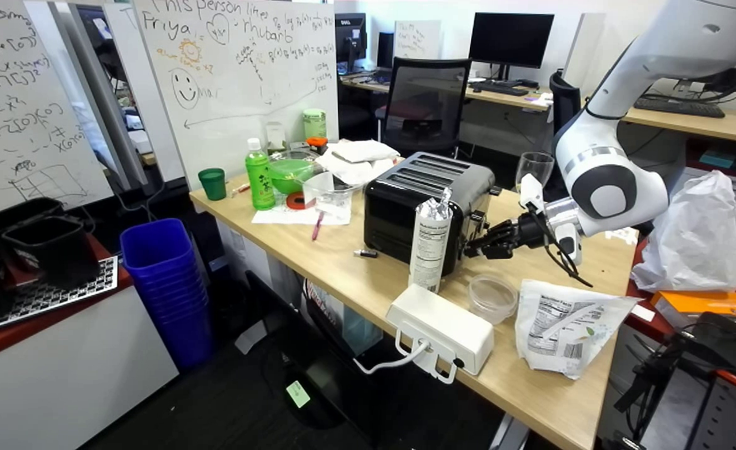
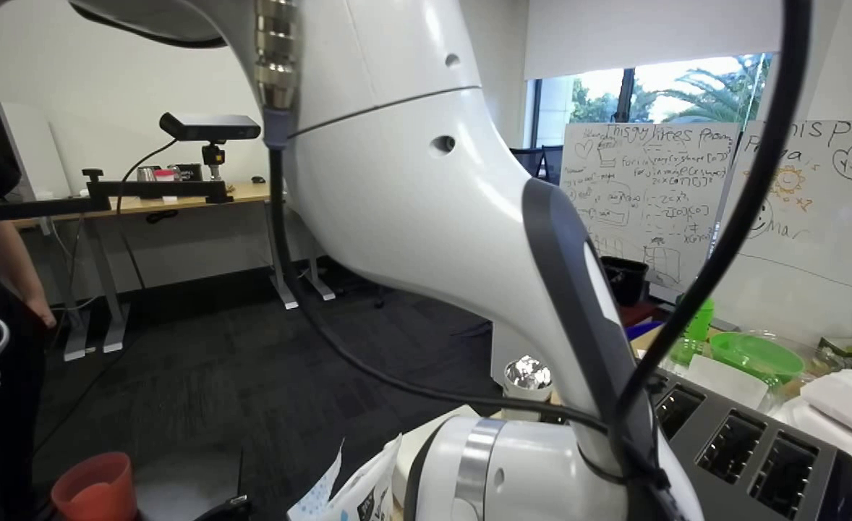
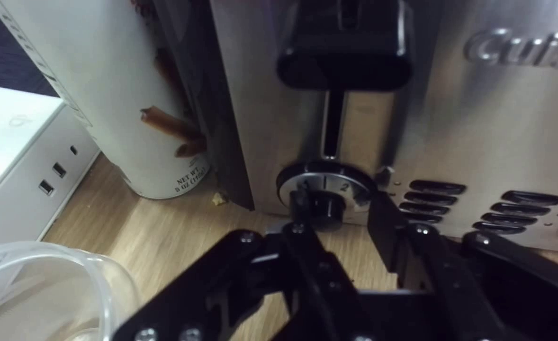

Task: Turn the knob on the left side of the toaster

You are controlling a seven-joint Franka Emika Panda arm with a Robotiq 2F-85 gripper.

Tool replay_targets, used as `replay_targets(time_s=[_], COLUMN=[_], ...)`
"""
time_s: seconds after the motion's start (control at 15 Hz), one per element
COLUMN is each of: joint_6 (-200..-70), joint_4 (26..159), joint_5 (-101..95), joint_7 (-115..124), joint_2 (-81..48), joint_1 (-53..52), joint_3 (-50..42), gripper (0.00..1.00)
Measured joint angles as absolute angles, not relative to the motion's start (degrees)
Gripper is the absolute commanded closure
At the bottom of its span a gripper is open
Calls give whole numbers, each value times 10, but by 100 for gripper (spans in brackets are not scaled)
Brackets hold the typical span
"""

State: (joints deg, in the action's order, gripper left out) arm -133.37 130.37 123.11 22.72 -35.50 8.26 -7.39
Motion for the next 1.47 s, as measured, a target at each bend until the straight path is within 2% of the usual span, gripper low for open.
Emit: replay_targets(time_s=[1.0,1.47], joint_6=[-1334,-1351], joint_4=[1305,1311], joint_5=[1232,1263], joint_7=[301,158], joint_2=[-354,-346], joint_1=[84,71], joint_3=[-73,-75], gripper=[89,89])
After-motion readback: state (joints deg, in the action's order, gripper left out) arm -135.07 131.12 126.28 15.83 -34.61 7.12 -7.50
